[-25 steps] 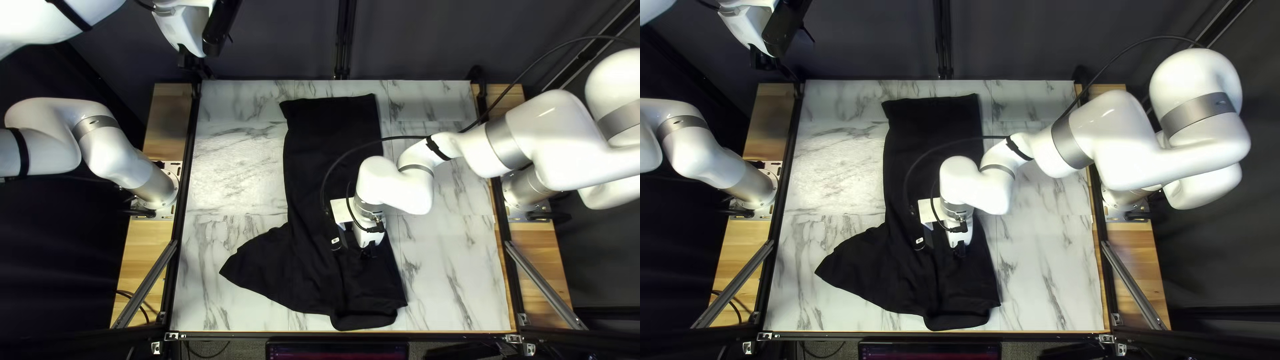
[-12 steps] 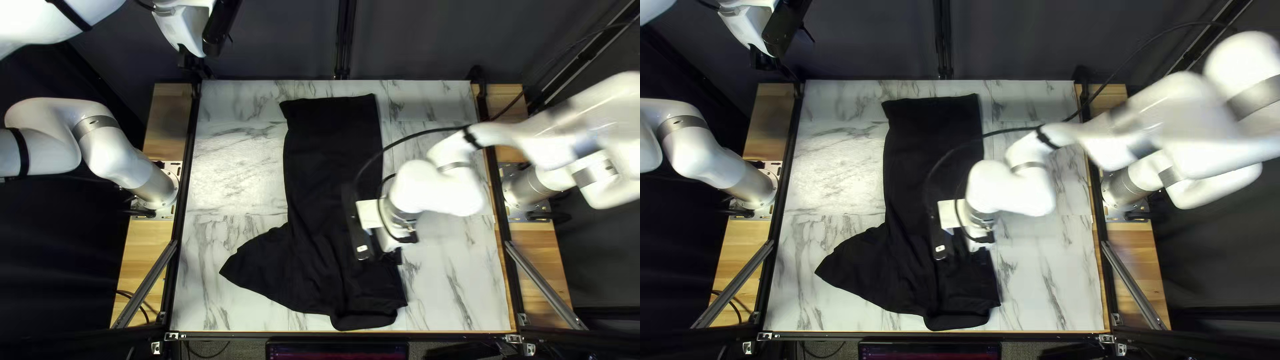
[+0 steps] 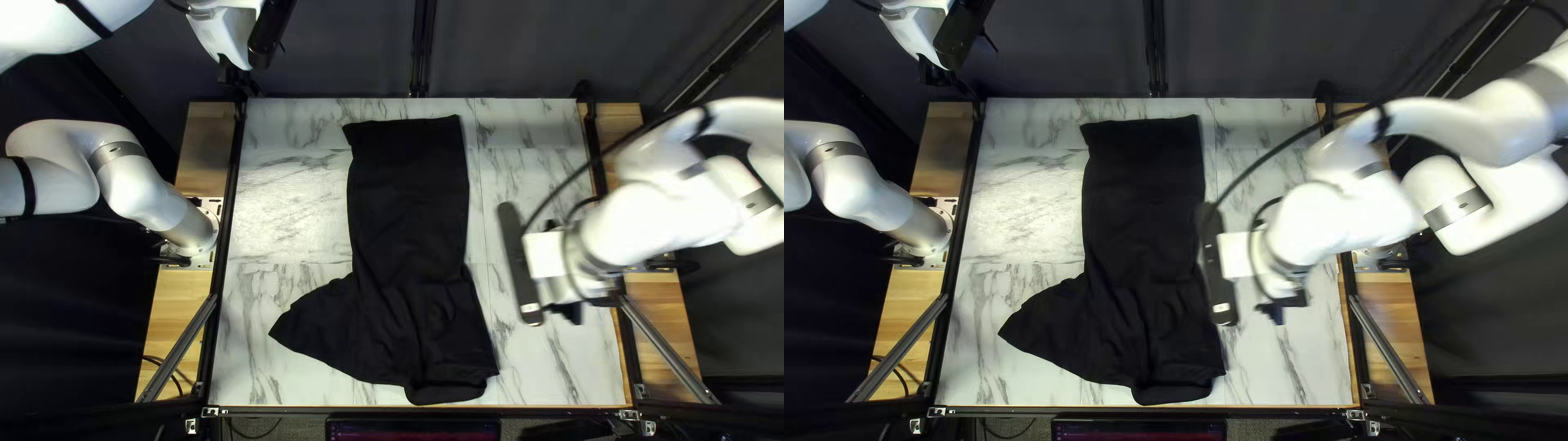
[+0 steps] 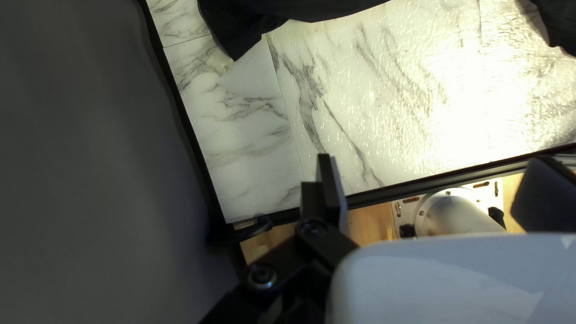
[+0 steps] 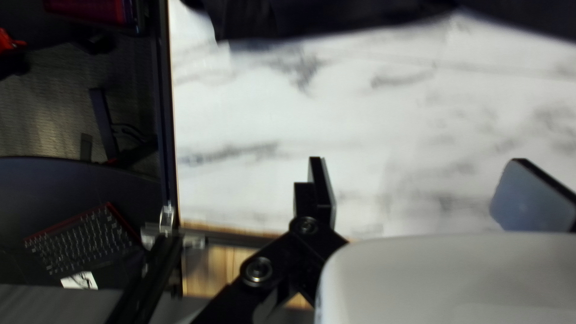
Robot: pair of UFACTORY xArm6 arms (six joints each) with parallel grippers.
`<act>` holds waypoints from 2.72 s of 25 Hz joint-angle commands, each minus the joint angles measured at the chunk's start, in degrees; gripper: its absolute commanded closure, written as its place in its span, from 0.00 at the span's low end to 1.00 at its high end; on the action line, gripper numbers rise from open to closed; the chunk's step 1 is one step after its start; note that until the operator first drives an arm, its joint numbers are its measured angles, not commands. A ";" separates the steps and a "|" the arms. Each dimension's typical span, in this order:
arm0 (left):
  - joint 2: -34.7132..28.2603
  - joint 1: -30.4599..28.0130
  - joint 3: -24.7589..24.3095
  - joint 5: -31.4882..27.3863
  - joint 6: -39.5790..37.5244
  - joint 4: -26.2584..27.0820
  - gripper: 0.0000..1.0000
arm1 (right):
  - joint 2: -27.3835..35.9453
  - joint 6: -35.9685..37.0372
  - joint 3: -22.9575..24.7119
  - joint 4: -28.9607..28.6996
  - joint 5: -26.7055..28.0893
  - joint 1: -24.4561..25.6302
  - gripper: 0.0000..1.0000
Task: Fold t-shirt
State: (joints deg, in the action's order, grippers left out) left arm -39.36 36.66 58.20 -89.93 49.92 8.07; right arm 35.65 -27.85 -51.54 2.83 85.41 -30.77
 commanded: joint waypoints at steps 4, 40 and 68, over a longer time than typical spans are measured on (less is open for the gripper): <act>0.00 0.00 0.00 0.00 0.00 0.00 0.00 | 4.95 -3.93 -3.91 3.58 9.26 -2.62 0.00; -0.77 -8.92 -11.79 7.51 -7.61 -1.67 0.00 | 4.95 -3.93 -3.91 3.58 9.26 -2.62 0.00; 22.69 -73.91 -29.39 50.88 -73.51 -15.75 0.00 | 4.95 -3.93 -3.91 3.58 9.26 -2.62 0.00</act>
State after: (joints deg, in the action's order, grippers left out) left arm -16.84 -33.44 28.50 -38.64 -12.15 -1.22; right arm 40.61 -31.78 -55.44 6.41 94.67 -33.40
